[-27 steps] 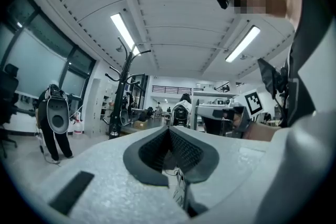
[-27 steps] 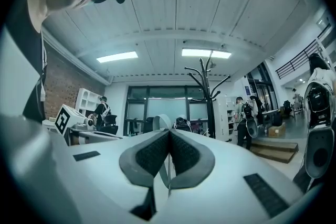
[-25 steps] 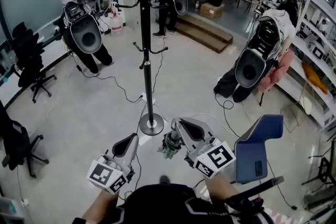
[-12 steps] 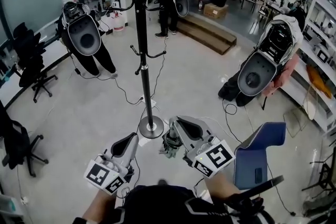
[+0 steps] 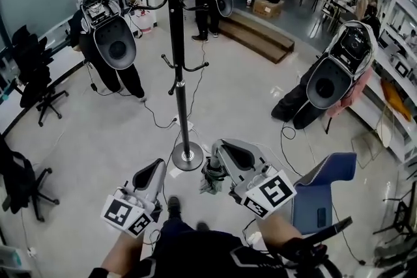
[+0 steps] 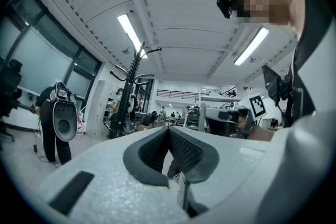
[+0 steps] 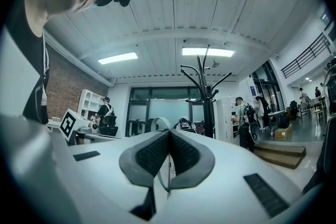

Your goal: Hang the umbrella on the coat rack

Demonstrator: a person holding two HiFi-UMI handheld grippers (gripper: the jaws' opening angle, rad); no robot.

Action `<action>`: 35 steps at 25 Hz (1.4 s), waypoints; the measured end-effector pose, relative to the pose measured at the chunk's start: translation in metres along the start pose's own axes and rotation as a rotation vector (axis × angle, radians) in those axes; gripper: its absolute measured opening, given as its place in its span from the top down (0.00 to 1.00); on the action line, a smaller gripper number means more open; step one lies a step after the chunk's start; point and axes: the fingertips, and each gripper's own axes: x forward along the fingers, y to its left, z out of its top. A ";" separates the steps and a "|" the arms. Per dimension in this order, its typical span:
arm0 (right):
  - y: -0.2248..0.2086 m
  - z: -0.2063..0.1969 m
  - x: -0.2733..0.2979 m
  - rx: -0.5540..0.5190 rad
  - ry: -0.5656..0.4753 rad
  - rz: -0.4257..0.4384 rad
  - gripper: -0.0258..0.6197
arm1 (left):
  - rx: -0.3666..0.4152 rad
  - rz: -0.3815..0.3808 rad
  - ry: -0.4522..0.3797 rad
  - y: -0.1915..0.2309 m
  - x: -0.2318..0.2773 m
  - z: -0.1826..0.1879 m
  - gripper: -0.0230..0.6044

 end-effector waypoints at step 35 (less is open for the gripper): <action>-0.127 0.064 0.172 -0.111 -0.047 -0.160 0.95 | 0.096 -0.277 -0.028 0.117 0.157 0.081 0.95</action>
